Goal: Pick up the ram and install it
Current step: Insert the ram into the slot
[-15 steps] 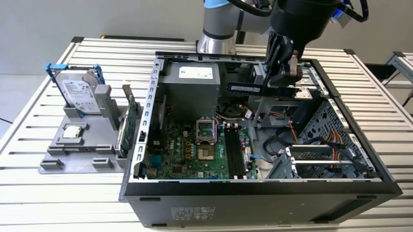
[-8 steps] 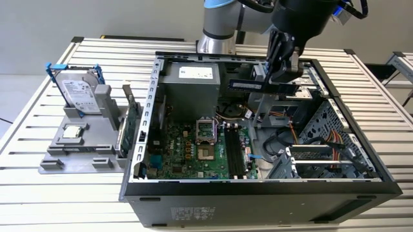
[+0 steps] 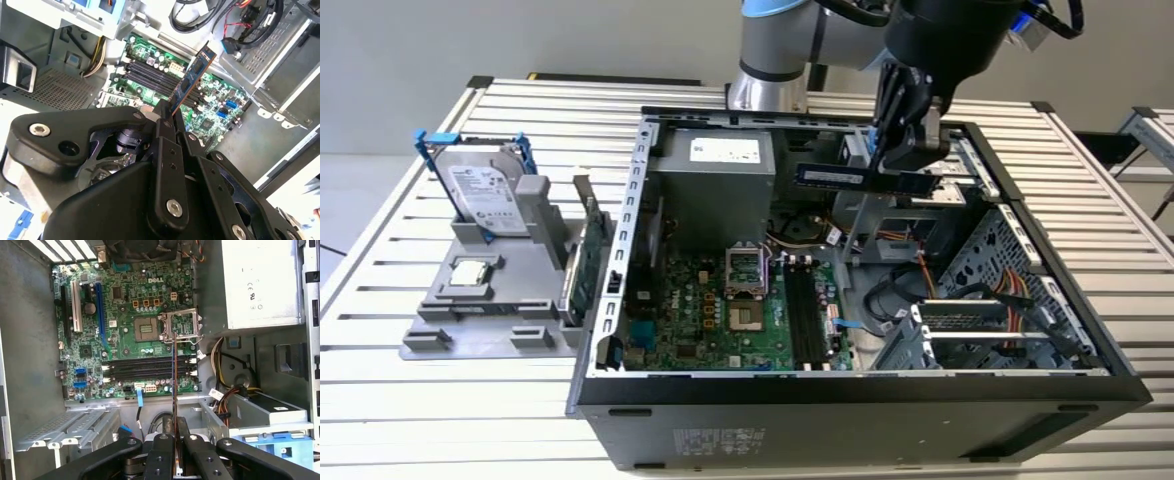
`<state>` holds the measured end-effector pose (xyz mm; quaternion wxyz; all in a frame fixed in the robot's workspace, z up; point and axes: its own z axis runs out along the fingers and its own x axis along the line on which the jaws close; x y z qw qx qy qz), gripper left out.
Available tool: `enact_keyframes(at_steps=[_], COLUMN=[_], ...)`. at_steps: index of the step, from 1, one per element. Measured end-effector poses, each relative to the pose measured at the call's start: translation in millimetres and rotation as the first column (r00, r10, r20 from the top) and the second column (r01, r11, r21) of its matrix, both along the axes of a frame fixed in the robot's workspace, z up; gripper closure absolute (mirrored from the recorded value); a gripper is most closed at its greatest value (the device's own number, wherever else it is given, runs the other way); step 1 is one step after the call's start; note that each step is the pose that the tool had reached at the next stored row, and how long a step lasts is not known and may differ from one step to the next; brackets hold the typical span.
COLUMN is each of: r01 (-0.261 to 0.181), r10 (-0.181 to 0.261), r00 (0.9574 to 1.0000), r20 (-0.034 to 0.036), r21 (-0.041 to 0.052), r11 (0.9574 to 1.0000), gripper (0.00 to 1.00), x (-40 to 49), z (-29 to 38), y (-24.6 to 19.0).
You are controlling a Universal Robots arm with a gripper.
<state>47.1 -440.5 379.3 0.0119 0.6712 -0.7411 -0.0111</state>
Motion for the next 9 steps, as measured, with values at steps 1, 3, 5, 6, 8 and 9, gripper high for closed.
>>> enact_keyframes(at_steps=[1, 3, 5, 6, 8, 9], r01=[0.0, 0.0, 0.0, 0.0, 0.0, 0.0], r10=[0.0, 0.0, 0.0, 0.0, 0.0, 0.0], r00=[1.0, 1.0, 1.0, 1.0, 1.0, 1.0], r20=[0.0, 0.0, 0.0, 0.0, 0.0, 0.0], r21=[0.0, 0.0, 0.0, 0.0, 0.0, 0.0], r11=[1.0, 1.0, 1.0, 1.0, 1.0, 1.0], gripper=[1.0, 1.0, 1.0, 1.0, 1.0, 1.0], x=[0.2, 0.7, 0.7, 0.8, 1.5, 1.5], z=[0.0, 0.0, 0.0, 0.0, 0.0, 0.0], y=[-0.1, -0.3, -0.3, -0.3, -0.4, -0.4])
